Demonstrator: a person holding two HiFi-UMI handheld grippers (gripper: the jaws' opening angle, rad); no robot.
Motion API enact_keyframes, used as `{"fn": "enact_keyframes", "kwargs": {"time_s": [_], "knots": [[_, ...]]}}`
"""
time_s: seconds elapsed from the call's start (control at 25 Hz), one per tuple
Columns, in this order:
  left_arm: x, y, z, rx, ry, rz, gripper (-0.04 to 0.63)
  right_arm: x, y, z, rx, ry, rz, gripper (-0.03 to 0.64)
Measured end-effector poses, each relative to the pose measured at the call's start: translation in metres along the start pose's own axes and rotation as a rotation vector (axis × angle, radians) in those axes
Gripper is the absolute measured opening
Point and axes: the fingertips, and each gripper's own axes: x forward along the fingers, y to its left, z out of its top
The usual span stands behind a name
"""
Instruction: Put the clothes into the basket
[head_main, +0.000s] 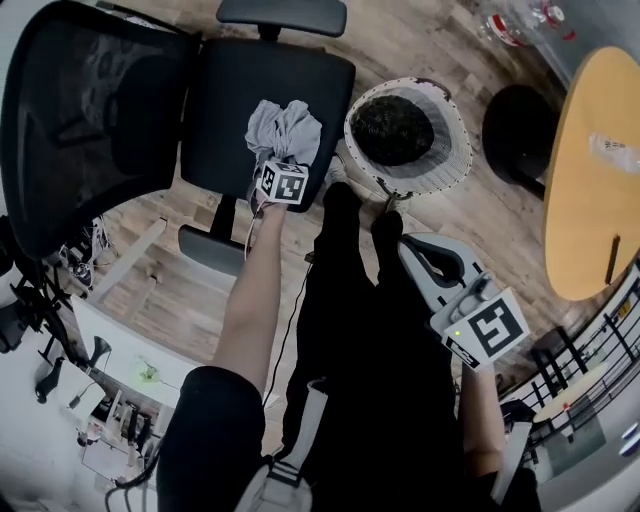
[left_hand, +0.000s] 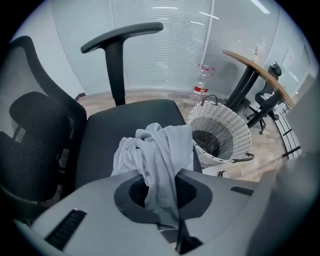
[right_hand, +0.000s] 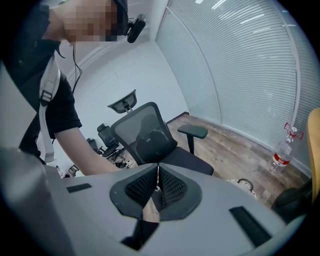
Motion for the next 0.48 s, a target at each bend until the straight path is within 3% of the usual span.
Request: {"fn": "enact_keyframes", "kwargs": {"time_s": [0.48], "knots": [[-0.076,0.004,0.007,-0.019,-0.05,-0.016,0.052,-0.023,0.011,0.03,-0.042,-0.102,-0.045,0.018]]}}
